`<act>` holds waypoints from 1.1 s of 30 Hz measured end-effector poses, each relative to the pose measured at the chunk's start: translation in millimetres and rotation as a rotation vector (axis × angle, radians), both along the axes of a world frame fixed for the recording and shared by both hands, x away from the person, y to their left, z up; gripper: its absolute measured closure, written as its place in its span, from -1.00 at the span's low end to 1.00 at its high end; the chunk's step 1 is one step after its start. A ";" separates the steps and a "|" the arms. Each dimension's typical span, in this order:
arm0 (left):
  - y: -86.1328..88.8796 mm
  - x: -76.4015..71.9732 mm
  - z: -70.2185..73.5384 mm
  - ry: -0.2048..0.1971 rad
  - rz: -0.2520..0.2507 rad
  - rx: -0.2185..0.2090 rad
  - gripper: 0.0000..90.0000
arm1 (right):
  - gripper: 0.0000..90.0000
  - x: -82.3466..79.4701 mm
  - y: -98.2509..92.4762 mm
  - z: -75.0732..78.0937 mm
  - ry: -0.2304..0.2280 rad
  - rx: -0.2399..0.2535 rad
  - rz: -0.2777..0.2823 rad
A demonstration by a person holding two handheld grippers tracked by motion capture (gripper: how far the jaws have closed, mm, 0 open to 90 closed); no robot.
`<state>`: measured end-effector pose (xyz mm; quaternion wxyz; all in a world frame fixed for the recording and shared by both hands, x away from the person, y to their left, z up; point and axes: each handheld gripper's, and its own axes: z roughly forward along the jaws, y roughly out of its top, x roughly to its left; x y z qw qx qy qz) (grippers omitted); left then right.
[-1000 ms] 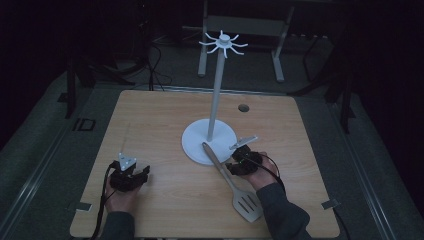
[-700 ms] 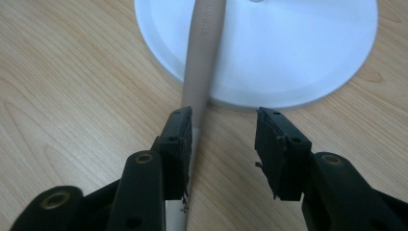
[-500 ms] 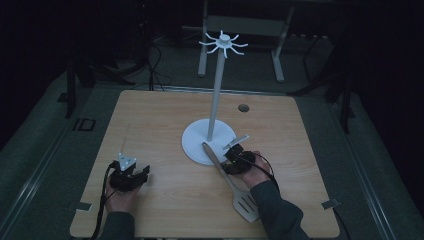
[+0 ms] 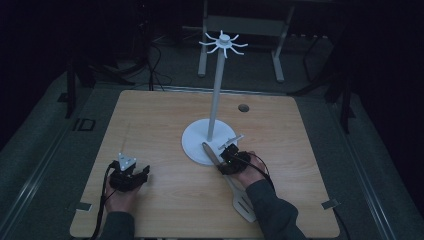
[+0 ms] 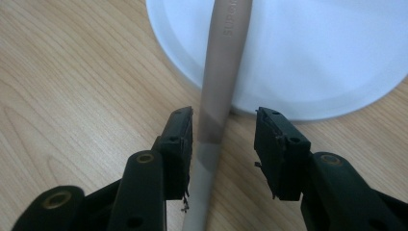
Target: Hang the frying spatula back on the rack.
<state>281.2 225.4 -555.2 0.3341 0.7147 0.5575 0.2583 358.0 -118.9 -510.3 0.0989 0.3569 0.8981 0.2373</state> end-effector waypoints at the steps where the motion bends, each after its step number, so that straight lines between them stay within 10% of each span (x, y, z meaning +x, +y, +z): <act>1: 0.1 0.0 0.0 0.000 0.000 0.001 -0.01 | 0.29 0.1 1.0 -0.7 0.002 -0.003 0.000; 33: 0.6 -0.3 0.5 -0.001 0.004 0.000 -0.02 | 0.62 9.1 17.3 -23.9 0.073 -0.055 -0.044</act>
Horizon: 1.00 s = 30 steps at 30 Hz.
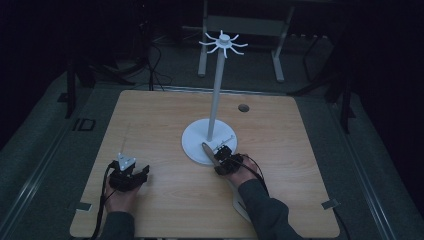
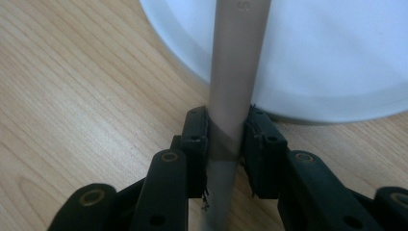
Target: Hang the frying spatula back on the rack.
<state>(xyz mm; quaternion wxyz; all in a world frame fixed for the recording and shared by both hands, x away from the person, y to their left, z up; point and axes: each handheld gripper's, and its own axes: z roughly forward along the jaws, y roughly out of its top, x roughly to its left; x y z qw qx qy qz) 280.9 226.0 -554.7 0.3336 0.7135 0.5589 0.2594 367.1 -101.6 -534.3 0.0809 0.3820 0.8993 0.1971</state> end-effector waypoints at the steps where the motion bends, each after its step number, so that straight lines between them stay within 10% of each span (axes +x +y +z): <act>1: 0.0 0.0 0.0 -0.001 0.001 0.000 -0.02 | 0.63 -0.4 0.1 0.1 0.000 0.001 -0.007; 30: 0.0 -0.1 0.2 -0.007 0.006 -0.005 -0.02 | 0.65 -13.4 -12.5 18.7 -0.088 0.065 -0.005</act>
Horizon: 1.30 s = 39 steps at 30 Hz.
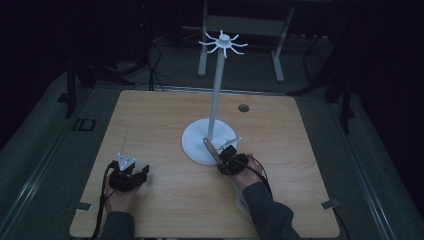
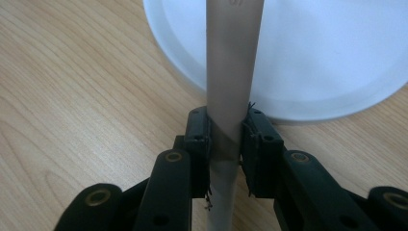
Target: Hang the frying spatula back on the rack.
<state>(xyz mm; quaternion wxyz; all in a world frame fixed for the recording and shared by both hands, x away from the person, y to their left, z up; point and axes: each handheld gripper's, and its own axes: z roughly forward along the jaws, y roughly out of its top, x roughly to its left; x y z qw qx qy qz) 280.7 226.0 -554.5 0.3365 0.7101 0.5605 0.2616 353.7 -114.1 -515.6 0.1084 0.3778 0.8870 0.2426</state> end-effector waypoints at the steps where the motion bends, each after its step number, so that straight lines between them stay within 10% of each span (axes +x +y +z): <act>1: 0.0 0.0 0.0 0.000 0.000 0.000 -0.02 | 0.66 -0.7 -1.3 0.9 -0.005 0.005 0.000; 39: 0.6 0.0 -0.2 0.000 0.012 0.002 -0.02 | 0.66 -15.5 -37.5 49.7 -0.189 0.165 -0.064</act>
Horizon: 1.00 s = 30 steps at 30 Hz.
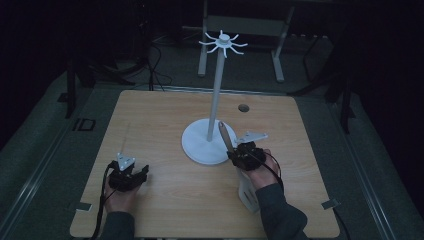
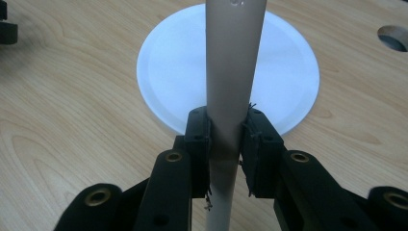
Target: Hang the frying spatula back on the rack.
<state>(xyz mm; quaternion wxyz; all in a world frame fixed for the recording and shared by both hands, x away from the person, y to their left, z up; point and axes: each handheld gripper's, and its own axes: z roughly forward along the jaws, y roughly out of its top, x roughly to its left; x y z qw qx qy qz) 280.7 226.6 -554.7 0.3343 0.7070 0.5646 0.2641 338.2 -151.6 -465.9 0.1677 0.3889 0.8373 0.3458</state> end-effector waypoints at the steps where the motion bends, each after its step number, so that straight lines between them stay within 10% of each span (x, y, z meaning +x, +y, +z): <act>1: 0.1 0.0 0.0 0.000 0.000 -0.001 -0.02 | 0.65 -0.1 -0.2 1.1 -0.004 -0.002 0.002; 30: 1.3 -0.3 0.3 -0.002 0.007 -0.005 -0.02 | 0.65 -4.2 -7.5 26.3 -0.097 0.075 -0.009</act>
